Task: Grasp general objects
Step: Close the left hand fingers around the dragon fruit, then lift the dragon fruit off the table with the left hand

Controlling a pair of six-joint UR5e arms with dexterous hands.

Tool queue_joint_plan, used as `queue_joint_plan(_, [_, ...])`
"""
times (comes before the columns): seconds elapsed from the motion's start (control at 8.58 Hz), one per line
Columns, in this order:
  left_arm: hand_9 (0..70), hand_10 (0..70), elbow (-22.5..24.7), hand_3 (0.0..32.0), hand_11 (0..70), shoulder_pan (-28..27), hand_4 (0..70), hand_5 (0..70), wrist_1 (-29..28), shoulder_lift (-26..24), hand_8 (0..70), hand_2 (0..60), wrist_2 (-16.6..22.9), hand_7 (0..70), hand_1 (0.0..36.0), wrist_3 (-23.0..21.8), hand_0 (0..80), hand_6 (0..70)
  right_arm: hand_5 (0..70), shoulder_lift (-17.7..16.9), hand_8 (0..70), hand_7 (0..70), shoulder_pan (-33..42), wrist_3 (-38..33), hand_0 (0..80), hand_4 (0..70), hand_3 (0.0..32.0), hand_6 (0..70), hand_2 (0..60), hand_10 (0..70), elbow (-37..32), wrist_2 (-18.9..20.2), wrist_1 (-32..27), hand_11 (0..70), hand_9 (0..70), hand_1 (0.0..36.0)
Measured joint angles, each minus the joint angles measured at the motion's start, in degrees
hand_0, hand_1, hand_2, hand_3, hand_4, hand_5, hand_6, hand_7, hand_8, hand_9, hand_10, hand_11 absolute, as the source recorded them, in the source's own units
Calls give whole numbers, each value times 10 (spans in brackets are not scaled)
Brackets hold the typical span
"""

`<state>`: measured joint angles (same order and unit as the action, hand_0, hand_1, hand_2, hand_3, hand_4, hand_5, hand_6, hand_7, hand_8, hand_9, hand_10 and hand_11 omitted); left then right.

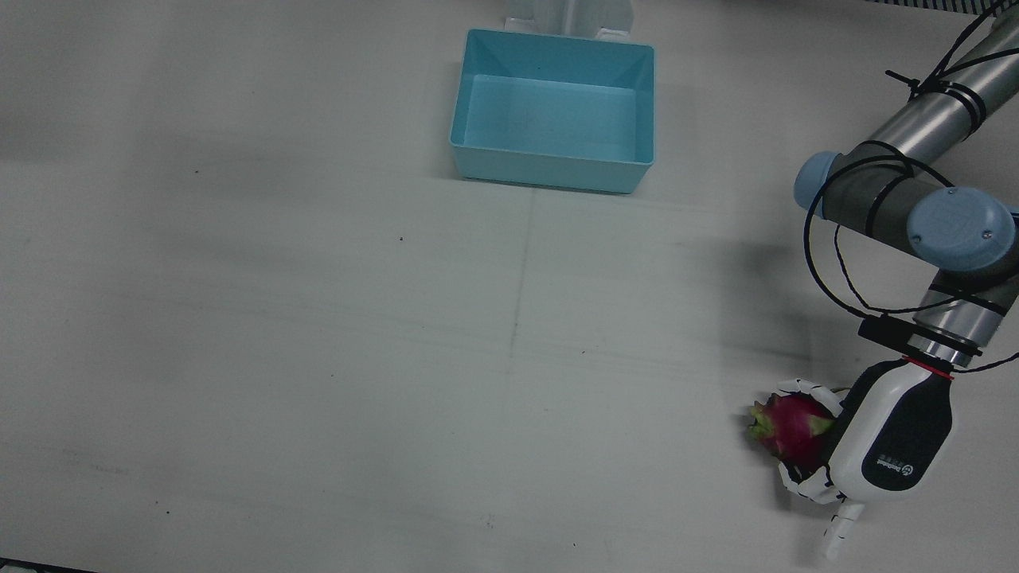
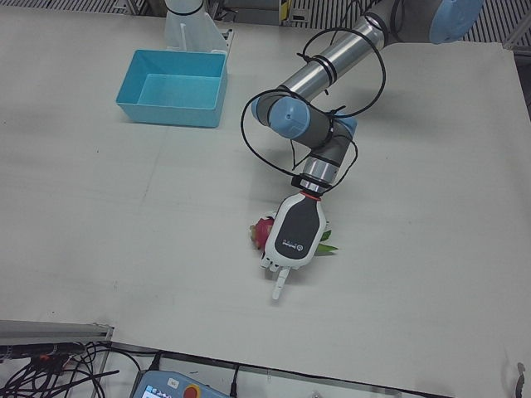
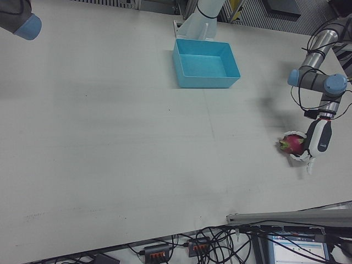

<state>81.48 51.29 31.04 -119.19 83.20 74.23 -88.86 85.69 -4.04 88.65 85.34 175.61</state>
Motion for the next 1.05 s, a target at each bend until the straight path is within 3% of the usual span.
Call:
queue_joint_plan(0.12, [700, 700, -2, 0, 700, 0, 424, 700, 2, -2, 700, 218, -6, 700, 5, 0, 479, 700, 0, 0, 0, 0, 0, 0, 0, 0, 0, 0, 0, 0, 0, 0, 0, 0, 0, 0])
queue_joint_plan(0.23, [700, 700, -2, 0, 700, 0, 454, 700, 3, -3, 700, 235, -14, 700, 0, 1, 463, 700, 0, 0, 0, 0, 0, 0, 0, 0, 0, 0, 0, 0, 0, 0, 0, 0, 0, 0])
queue_joint_plan(0.58, [700, 700, 5, 0, 700, 1, 453, 700, 8, -2, 700, 268, -34, 700, 0, 2, 430, 700, 0, 0, 0, 0, 0, 0, 0, 0, 0, 0, 0, 0, 0, 0, 0, 0, 0, 0])
queue_joint_plan(1.05, [700, 700, 97, 0, 700, 10, 503, 700, 18, 3, 700, 272, -41, 700, 0, 0, 399, 700, 0, 0, 0, 0, 0, 0, 0, 0, 0, 0, 0, 0, 0, 0, 0, 0, 0, 0])
